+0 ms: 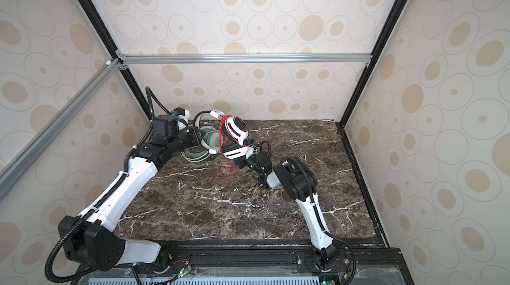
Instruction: Wrap the headphones
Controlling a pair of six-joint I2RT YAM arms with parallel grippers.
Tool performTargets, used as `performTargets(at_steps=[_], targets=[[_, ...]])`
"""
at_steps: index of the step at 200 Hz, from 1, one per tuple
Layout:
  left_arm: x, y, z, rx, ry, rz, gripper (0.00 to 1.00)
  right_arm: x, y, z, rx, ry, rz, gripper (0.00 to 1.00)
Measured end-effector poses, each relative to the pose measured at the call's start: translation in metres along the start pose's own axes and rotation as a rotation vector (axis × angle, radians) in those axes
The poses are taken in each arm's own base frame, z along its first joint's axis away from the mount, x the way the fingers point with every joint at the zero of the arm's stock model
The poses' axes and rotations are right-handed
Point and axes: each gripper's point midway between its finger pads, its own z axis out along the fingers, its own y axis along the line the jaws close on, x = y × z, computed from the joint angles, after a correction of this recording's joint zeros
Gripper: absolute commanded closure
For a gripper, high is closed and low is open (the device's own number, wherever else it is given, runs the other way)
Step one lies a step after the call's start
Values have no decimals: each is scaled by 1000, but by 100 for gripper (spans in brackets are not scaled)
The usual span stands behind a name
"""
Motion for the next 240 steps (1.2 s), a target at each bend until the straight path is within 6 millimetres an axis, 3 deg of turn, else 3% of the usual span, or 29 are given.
performTargets(at_steps=[52, 99, 131, 181, 205, 240], targets=[[-1, 1, 0, -7, -4, 0, 100, 19, 10, 13, 5, 6, 80, 52], [-2, 0, -11, -4, -28, 5, 100, 20, 5, 12, 30, 4, 159, 53], [-9, -6, -22, 11, -60, 11, 100, 20, 3, 12, 39, 1, 172, 59], [-10, -6, -23, 8, -67, 12, 100, 19, 4, 11, 37, -4, 193, 64], [-11, -4, -24, 0, -72, 11, 100, 29, 3, 5, 46, 18, 202, 65], [-13, -2, -26, -7, -83, 10, 100, 47, 3, -7, 63, 66, 212, 93]])
